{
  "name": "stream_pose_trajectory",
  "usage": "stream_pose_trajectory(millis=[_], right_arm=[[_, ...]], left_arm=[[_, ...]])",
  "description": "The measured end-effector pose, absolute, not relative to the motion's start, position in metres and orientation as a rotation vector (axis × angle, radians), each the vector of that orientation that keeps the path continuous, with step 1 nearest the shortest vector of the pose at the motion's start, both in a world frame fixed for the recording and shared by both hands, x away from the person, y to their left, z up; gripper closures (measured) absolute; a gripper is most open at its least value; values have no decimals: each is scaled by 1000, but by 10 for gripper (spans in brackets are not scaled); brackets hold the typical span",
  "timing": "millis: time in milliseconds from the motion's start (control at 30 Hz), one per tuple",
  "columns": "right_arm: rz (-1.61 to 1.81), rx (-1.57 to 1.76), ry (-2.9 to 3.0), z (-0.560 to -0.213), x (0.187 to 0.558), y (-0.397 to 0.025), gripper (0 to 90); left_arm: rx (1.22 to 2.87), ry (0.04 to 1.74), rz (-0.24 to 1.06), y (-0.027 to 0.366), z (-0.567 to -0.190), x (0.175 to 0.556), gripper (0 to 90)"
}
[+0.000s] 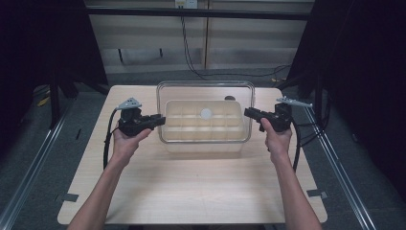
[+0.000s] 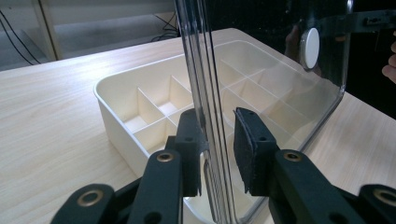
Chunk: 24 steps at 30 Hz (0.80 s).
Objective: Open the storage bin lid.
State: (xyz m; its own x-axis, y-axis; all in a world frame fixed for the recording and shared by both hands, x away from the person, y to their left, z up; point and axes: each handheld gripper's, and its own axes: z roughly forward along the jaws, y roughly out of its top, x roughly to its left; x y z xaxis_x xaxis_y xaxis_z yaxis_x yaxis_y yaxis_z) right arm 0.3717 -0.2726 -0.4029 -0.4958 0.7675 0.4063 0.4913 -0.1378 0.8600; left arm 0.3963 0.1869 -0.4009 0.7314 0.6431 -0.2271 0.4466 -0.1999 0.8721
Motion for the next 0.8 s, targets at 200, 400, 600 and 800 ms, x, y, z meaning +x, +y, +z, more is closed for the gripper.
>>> stream_pose_trajectory(millis=[200, 400, 600, 800], right_arm=[[1687, 1410, 1885, -401, 368, -270, 700], [1709, 1398, 1876, -399, 365, -271, 704], [1697, 1385, 1879, -397, 360, -271, 705], [1703, 1368, 1871, -395, 351, -272, 705]], left_arm=[[1836, 840, 227, 190, -399, 394, 733], [1830, 833, 223, 191, -397, 390, 737], [1835, 836, 232, 190, -396, 387, 737], [1848, 829, 229, 188, -394, 379, 738]])
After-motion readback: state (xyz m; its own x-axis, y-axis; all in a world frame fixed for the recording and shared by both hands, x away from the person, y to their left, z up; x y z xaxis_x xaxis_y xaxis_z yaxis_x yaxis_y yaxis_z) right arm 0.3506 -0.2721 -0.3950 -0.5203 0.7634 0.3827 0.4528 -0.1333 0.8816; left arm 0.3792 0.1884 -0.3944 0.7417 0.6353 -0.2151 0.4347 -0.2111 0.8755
